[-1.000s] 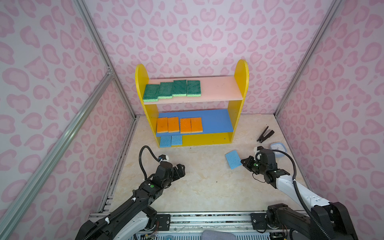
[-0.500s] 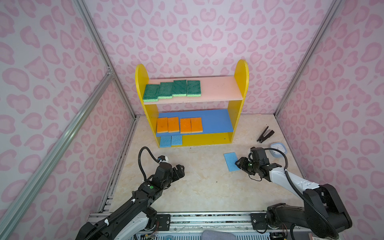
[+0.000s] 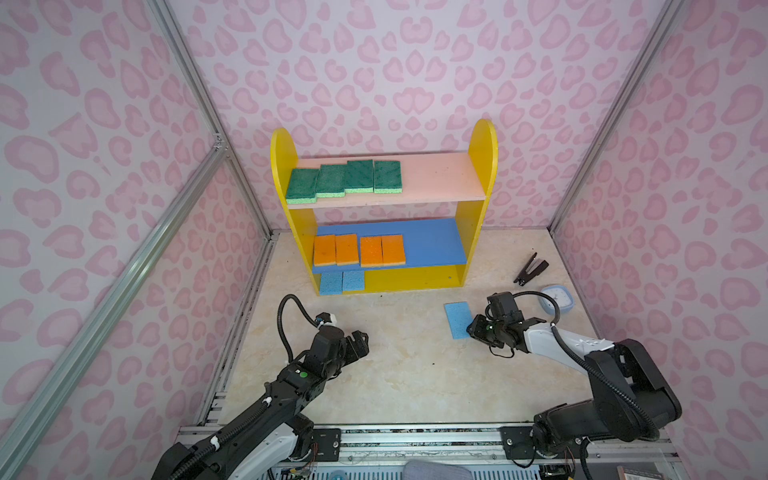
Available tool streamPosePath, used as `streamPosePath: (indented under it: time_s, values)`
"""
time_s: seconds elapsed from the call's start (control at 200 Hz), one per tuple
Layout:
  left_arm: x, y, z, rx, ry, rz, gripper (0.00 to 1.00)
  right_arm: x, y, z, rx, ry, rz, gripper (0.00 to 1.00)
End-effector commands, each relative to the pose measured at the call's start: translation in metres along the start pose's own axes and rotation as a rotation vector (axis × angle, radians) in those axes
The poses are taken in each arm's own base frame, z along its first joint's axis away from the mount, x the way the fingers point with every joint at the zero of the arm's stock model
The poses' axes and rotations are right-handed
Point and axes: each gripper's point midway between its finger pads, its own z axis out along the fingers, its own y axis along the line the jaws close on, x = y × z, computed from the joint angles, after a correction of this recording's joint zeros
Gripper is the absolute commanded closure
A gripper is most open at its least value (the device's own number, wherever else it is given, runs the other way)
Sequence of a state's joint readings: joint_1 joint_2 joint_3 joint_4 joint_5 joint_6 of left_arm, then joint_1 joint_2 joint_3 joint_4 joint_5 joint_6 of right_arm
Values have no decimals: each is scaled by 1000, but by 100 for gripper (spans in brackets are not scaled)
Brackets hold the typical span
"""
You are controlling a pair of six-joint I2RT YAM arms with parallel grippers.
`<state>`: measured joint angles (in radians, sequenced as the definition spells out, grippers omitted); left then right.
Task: Place and organize the cleaning sponges onto the shelf
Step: 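Carry the blue sponge toward the shelf base beside the other blue sponges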
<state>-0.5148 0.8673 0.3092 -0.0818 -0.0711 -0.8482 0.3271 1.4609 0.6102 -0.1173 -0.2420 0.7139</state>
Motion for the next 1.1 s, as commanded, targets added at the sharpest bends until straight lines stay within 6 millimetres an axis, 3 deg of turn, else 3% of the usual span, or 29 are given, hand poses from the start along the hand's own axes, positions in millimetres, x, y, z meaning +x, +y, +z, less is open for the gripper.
streamPosePath:
  time_s: [0.0, 0.185, 0.56, 0.82, 1.095]
  values:
    - [-2, 0, 0, -2, -5, 0, 4, 4, -8, 3, 42, 11, -1, 83]
    - [-4, 0, -1, -4, -11, 2, 5, 0, -4, 5, 35, 9, -5, 100]
    - [-9, 9, -9, -3, -28, -21, 5, -10, 50, -14, -139, -90, 2, 100]
    - [-4, 25, -11, -10, -27, -65, 5, -7, 96, -8, -349, -161, 118, 100]
    - [-3, 43, -14, -49, -26, -104, 4, -23, 158, 4, -528, -234, 159, 100]
